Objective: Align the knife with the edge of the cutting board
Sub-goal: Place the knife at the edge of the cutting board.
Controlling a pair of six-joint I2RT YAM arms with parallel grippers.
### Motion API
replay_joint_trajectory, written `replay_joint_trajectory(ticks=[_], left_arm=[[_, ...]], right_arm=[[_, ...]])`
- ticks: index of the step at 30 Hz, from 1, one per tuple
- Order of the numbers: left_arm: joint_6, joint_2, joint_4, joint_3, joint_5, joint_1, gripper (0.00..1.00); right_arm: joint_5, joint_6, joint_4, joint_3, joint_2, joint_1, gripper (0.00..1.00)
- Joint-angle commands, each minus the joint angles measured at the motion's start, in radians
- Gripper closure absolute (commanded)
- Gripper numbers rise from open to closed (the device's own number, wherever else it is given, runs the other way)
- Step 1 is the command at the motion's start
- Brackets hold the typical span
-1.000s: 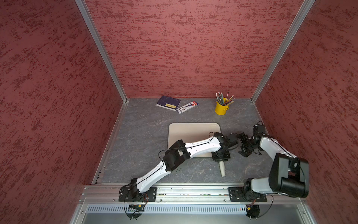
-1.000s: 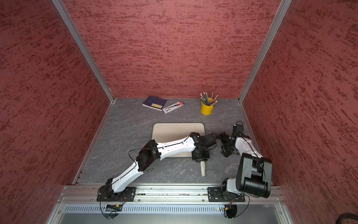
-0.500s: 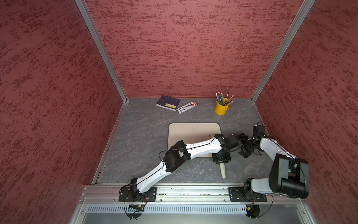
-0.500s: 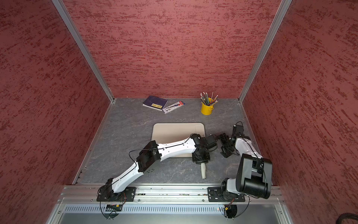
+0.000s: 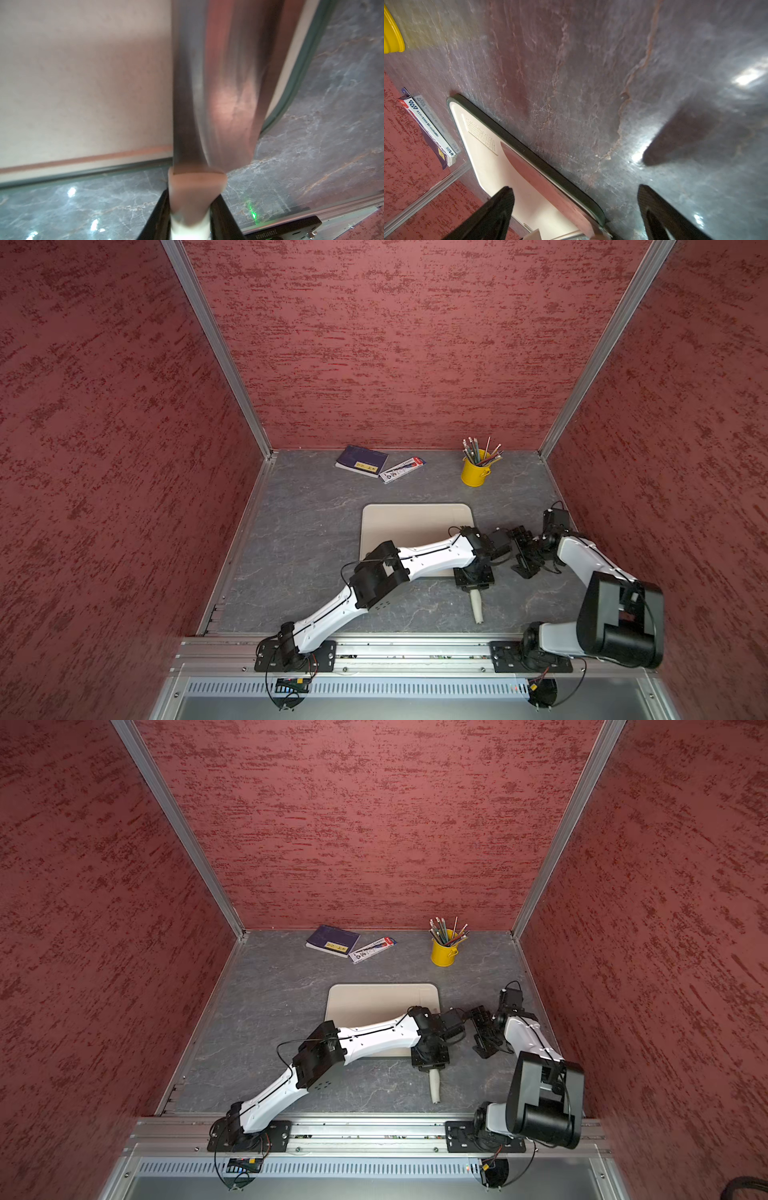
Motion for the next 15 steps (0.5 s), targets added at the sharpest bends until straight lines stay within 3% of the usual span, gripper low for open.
replay_joint_trajectory(ticks=[1, 15], left_arm=[[0.011, -0.024, -0.013, -0.01, 0.0, 0.001, 1.0], [0.021, -0.015, 0.004, -0.007, 0.011, -0.003, 1.0]], right_arm=[[-0.006, 0.006, 0.003, -0.022, -0.016, -0.003, 0.02], [-0.003, 0.006, 0.001, -0.031, -0.028, -0.004, 0.02]])
